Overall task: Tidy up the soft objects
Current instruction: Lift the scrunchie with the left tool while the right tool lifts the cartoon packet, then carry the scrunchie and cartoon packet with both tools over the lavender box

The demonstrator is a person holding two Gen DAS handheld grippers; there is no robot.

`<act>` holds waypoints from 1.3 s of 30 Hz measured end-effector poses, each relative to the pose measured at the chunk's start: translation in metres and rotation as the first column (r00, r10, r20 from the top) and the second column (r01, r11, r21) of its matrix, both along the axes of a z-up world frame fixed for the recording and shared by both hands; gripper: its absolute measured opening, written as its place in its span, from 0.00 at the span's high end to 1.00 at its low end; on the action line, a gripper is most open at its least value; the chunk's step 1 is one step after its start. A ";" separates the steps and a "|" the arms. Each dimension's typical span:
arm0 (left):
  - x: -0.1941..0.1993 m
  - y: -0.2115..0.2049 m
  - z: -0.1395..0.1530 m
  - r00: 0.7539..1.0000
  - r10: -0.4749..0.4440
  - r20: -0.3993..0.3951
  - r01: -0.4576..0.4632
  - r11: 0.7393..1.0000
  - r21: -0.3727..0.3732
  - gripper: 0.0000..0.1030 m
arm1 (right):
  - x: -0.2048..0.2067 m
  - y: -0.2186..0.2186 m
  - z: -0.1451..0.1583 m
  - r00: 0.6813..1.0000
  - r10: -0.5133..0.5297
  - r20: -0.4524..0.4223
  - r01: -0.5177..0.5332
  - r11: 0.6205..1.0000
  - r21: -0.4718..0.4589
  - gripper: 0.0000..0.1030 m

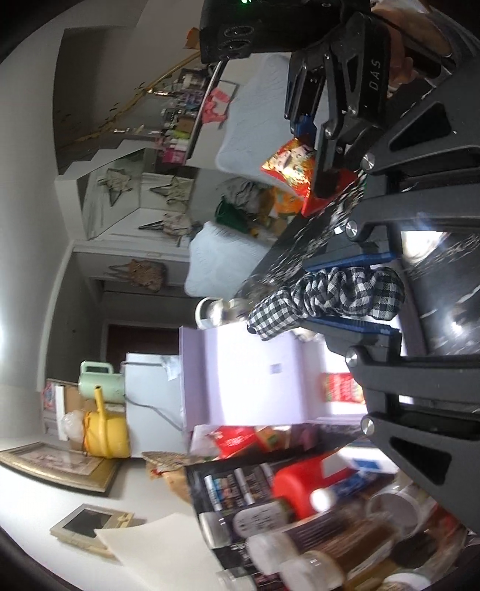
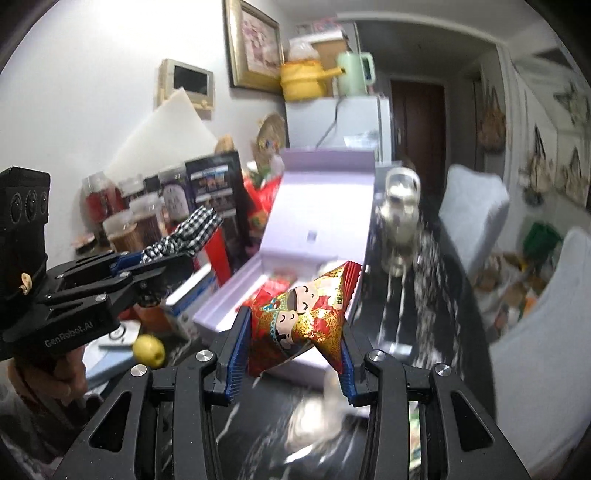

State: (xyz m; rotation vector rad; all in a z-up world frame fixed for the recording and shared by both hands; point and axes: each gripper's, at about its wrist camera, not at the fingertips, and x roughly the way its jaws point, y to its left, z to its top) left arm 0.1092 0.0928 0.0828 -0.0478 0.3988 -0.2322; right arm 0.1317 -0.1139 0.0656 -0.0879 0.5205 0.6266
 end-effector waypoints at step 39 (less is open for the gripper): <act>0.185 0.060 -0.064 0.948 0.196 -0.251 -0.189 0.981 0.049 0.77 | 0.192 0.091 -0.054 0.990 0.055 -0.132 -0.062 0.997 -0.052 0.61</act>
